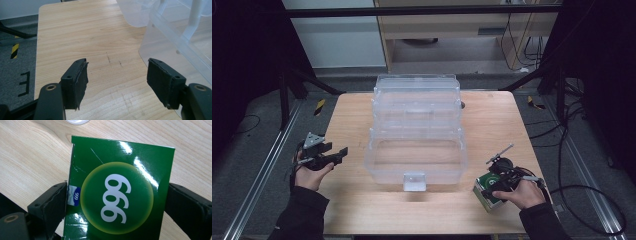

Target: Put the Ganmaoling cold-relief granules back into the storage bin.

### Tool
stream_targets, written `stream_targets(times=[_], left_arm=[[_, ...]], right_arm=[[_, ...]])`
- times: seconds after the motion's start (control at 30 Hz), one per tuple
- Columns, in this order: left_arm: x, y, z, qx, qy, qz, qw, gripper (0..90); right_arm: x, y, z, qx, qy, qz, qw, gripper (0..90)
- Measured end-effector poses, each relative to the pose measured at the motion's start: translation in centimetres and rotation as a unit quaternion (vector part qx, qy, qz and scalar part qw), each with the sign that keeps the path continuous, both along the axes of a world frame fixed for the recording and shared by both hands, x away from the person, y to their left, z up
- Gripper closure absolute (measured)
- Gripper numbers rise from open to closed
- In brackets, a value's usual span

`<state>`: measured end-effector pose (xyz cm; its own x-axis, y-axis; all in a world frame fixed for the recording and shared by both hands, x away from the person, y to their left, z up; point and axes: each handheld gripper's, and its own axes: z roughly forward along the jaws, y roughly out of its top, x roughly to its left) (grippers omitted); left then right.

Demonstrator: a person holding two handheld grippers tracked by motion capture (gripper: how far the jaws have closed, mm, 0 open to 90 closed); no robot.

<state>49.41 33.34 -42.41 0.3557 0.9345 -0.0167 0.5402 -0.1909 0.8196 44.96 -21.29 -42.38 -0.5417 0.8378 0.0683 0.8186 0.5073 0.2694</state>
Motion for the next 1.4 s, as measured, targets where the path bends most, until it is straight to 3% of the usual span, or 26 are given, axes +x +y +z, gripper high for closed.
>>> stream_targets(times=[0.43,0.77,1.07,1.4], left_arm=[[0.0,0.0,0.0,0.003,0.001,-0.002,1.0,32.4],[0.0,0.0,0.0,0.003,0.001,-0.001,1.0,32.5],[0.0,-0.1,0.0,0.005,0.002,-0.003,1.0,32.4],[0.0,-0.2,-0.1,0.005,0.004,-0.003,1.0,32.4]], right_arm=[[0.4,0.3,-0.1,-0.009,0.026,-0.008,0.9996,12.7],[0.3,0.5,0.2,-0.017,0.029,-0.012,0.9994,16.9],[0.4,0.5,1.0,-0.013,0.009,0.009,0.9998,17.9],[0.3,0.0,2.9,-0.001,-0.02,0.001,0.9998,17.9]])
